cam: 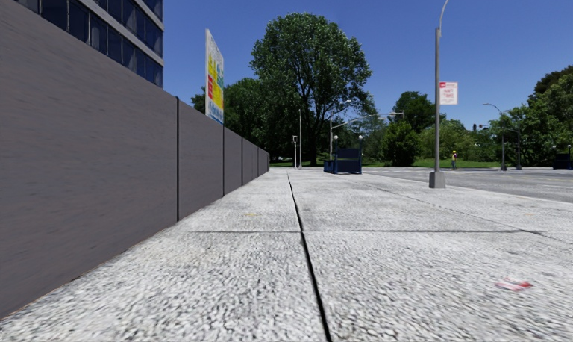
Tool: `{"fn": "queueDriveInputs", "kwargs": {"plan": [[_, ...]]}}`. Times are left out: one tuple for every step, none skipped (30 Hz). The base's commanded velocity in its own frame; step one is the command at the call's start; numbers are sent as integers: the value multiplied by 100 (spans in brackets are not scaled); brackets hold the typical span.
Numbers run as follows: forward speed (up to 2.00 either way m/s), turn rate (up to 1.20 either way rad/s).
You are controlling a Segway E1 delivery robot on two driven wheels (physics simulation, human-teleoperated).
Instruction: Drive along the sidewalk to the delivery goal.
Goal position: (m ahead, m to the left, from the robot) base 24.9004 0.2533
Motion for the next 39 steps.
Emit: {"fn": "queueDriveInputs", "kwargs": {"plan": [[200, 0], [200, 0], [200, 0], [200, 0], [200, 0], [200, 0], [200, 0], [200, 0], [200, 0], [200, 0], [200, 0], [200, 0], [200, 0], [200, 0], [200, 0], [200, 0], [200, 0], [200, 0], [200, 0], [200, 0], [200, 0], [200, 0], [200, 0], [200, 0], [200, 0], [200, 0], [200, 0], [200, 0], [200, 0], [200, 0], [200, 0], [200, 0], [200, 0], [200, 0], [200, 0], [200, 0], [200, 0], [200, 0], [200, 0]]}}
